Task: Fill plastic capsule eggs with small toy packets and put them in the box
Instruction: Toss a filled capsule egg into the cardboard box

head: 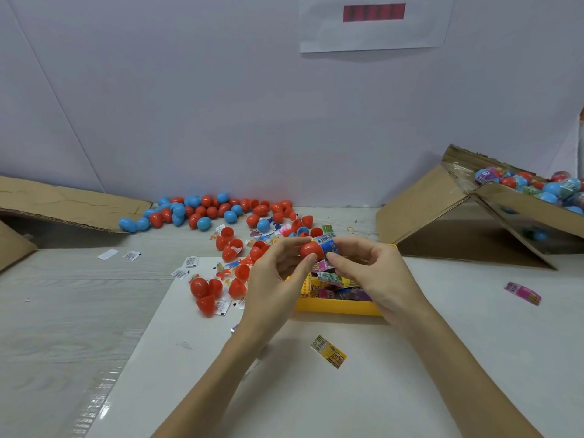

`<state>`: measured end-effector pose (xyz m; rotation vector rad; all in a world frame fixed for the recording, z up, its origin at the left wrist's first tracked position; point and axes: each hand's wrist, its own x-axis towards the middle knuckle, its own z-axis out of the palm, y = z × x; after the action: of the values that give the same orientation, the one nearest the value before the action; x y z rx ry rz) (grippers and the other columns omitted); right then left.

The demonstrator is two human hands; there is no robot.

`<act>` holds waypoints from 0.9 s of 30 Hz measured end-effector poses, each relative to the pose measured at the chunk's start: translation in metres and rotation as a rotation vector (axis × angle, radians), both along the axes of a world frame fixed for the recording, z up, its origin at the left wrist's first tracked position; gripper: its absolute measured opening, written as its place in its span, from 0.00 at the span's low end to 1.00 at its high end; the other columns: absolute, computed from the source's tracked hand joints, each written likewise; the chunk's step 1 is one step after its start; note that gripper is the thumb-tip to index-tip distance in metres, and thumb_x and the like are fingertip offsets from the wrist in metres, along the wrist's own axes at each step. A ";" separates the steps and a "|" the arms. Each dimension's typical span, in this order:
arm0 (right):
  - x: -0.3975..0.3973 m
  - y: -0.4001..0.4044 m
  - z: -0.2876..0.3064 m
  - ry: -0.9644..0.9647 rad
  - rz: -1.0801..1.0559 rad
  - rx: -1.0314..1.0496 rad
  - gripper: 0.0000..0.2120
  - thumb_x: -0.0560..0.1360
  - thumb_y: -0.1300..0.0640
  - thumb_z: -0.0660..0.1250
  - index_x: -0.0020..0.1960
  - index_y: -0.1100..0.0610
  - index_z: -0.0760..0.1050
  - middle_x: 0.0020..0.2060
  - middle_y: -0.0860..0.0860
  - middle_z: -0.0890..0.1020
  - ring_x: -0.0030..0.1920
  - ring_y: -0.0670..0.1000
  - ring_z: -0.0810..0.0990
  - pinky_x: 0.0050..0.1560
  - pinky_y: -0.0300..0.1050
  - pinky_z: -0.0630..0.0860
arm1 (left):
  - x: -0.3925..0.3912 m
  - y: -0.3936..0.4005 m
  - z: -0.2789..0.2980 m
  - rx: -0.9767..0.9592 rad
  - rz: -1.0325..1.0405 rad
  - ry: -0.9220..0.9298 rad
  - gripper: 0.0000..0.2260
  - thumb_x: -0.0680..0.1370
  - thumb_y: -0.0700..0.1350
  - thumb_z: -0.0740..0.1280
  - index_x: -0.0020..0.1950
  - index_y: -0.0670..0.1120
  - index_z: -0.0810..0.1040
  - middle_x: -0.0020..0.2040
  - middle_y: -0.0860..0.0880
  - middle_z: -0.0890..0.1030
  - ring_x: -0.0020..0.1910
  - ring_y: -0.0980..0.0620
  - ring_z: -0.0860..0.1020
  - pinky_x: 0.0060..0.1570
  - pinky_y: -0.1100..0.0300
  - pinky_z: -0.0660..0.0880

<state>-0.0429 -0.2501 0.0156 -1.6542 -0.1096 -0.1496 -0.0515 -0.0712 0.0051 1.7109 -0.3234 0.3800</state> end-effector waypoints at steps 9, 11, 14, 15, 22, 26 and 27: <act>-0.004 0.005 0.003 -0.163 -0.020 -0.047 0.07 0.76 0.55 0.75 0.54 0.48 0.85 0.47 0.41 0.88 0.50 0.43 0.86 0.50 0.37 0.83 | 0.003 0.003 0.001 0.022 -0.049 0.089 0.14 0.78 0.47 0.73 0.63 0.47 0.82 0.53 0.53 0.86 0.52 0.55 0.85 0.56 0.52 0.82; -0.004 0.005 0.003 -0.164 -0.024 -0.055 0.07 0.76 0.55 0.76 0.53 0.47 0.85 0.47 0.41 0.88 0.51 0.43 0.86 0.50 0.38 0.83 | 0.002 0.003 0.001 0.027 -0.060 0.097 0.14 0.78 0.48 0.72 0.63 0.47 0.82 0.52 0.53 0.86 0.51 0.55 0.85 0.56 0.51 0.83; -0.005 0.006 0.005 -0.166 -0.025 -0.068 0.07 0.75 0.55 0.76 0.53 0.47 0.85 0.47 0.40 0.88 0.51 0.43 0.86 0.50 0.38 0.83 | 0.002 0.002 0.001 0.020 -0.050 0.092 0.14 0.78 0.48 0.72 0.64 0.47 0.82 0.52 0.53 0.86 0.51 0.55 0.85 0.56 0.52 0.83; -0.005 0.006 0.005 -0.166 -0.023 -0.079 0.08 0.75 0.54 0.75 0.54 0.47 0.85 0.47 0.41 0.88 0.51 0.43 0.86 0.51 0.38 0.83 | 0.002 0.002 0.001 0.019 -0.043 0.085 0.14 0.78 0.48 0.72 0.64 0.47 0.82 0.53 0.53 0.86 0.52 0.54 0.85 0.56 0.52 0.83; -0.009 0.011 0.008 -0.100 -0.006 -0.105 0.12 0.73 0.48 0.75 0.55 0.47 0.85 0.47 0.43 0.88 0.50 0.45 0.87 0.49 0.40 0.84 | -0.001 0.004 0.003 0.000 0.001 -0.054 0.15 0.78 0.47 0.73 0.64 0.48 0.81 0.56 0.55 0.85 0.57 0.54 0.83 0.57 0.57 0.81; -0.014 0.017 0.009 0.003 0.051 0.115 0.14 0.71 0.47 0.74 0.55 0.50 0.85 0.48 0.48 0.89 0.51 0.49 0.87 0.47 0.40 0.83 | -0.002 0.004 0.003 0.088 0.054 -0.183 0.15 0.79 0.47 0.73 0.66 0.50 0.80 0.59 0.58 0.83 0.60 0.56 0.81 0.58 0.60 0.80; -0.015 0.019 0.010 0.050 0.068 0.177 0.15 0.71 0.47 0.75 0.56 0.52 0.86 0.49 0.50 0.89 0.52 0.50 0.87 0.47 0.40 0.83 | -0.002 0.004 0.003 0.146 0.067 -0.223 0.17 0.79 0.47 0.73 0.67 0.50 0.80 0.61 0.58 0.82 0.62 0.57 0.80 0.59 0.60 0.79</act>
<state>-0.0580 -0.2314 0.0252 -1.4749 -0.1107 -0.0643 -0.0538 -0.0673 0.0085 1.8286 -0.4667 0.6115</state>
